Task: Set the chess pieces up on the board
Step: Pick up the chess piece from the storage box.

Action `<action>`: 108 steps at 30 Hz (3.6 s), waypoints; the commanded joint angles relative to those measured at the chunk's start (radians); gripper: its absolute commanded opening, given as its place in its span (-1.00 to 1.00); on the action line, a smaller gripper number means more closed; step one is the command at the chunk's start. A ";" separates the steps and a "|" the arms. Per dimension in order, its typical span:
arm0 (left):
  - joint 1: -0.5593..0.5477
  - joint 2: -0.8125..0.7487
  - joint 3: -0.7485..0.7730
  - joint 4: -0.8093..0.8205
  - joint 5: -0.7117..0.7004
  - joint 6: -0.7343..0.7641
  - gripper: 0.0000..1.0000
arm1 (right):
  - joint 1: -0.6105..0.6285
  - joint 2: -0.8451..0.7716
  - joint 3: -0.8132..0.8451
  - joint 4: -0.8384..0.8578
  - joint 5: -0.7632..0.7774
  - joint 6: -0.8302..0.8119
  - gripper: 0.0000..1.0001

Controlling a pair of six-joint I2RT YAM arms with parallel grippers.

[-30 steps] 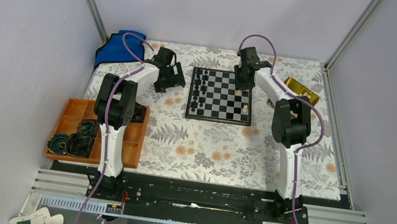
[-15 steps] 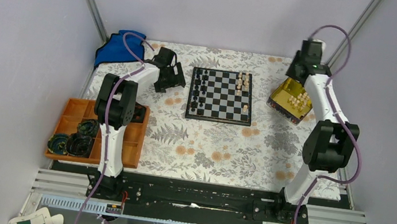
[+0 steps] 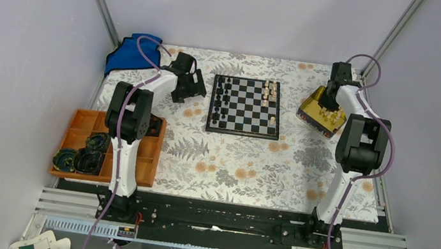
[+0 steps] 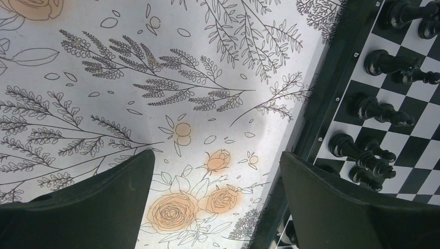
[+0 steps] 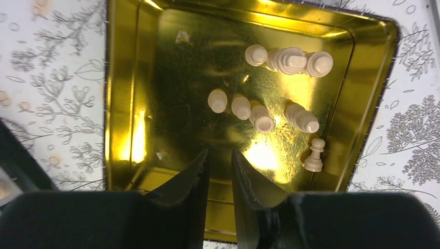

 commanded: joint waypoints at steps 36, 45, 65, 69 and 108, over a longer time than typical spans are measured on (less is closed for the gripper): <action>0.022 0.096 0.080 -0.034 -0.009 0.007 0.98 | -0.047 0.212 0.255 -0.040 -0.089 -0.024 -0.35; 0.024 0.104 0.079 -0.034 -0.005 0.006 0.98 | -0.047 0.210 0.230 -0.037 -0.109 -0.023 -0.35; 0.025 0.107 0.071 -0.033 0.003 0.002 0.98 | -0.047 0.204 0.204 -0.043 -0.135 -0.029 -0.61; 0.025 0.105 0.069 -0.033 0.004 0.001 0.98 | -0.047 0.202 0.204 -0.046 -0.143 -0.029 -0.69; 0.024 0.067 0.032 -0.017 0.005 0.001 0.98 | -0.042 0.166 0.177 -0.050 -0.192 -0.042 -0.32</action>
